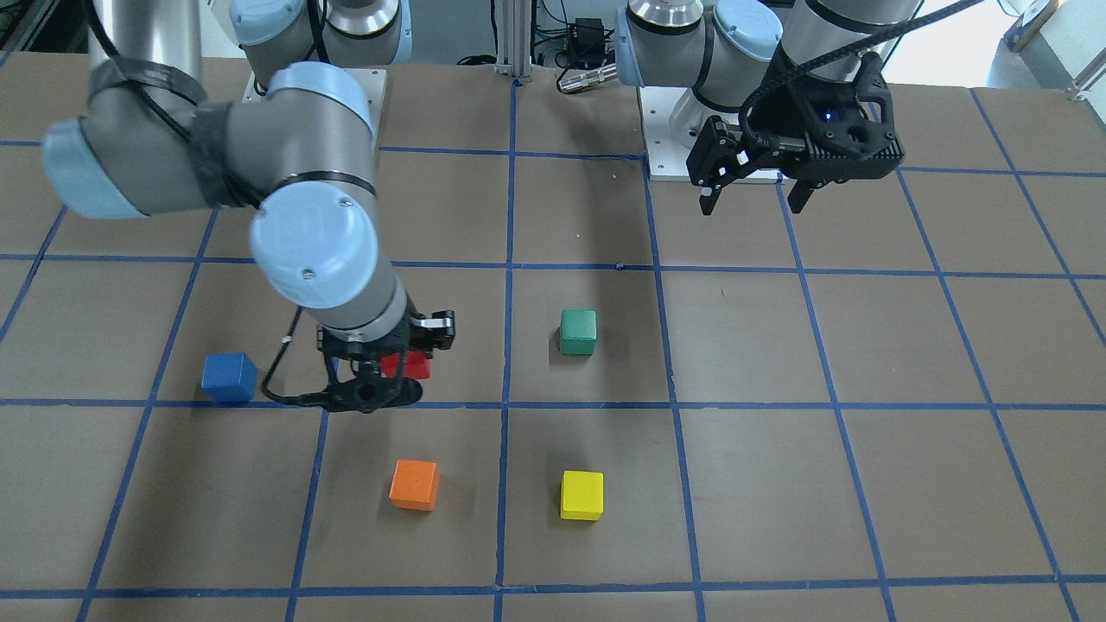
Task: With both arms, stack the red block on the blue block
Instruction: 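Lift the red cube with the right gripper and carry it over the blue cube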
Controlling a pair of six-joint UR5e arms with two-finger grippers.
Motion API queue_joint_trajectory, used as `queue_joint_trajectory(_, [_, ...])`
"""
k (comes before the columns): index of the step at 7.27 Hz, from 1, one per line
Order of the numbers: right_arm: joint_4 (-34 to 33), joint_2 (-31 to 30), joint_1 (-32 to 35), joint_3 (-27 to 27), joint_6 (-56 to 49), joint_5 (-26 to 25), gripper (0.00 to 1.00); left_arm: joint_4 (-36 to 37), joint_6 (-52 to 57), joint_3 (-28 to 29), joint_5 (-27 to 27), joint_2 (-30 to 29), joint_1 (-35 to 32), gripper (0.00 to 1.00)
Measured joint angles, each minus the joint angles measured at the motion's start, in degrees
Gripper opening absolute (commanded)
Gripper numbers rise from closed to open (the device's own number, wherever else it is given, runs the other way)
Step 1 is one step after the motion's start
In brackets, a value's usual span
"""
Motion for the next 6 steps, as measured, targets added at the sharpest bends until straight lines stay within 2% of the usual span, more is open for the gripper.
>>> queue_joint_trajectory(2, [3.7, -3.5, -7.4, 0.1, -6.2, -1.8, 0.0, 0.0, 0.0, 0.1, -0.1, -0.1, 0.0, 1.0])
queue_joint_trajectory(4, [4.0, -4.6, -14.2, 0.6, -13.4, -2.3, 0.0, 0.0, 0.0, 0.2, -0.1, -0.2, 0.0, 1.0])
queue_joint_trajectory(6, [-0.9, -4.6, -19.1, 4.7, -17.5, -3.0, 0.0, 0.0, 0.0, 0.2, -0.1, -0.3, 0.0, 1.0])
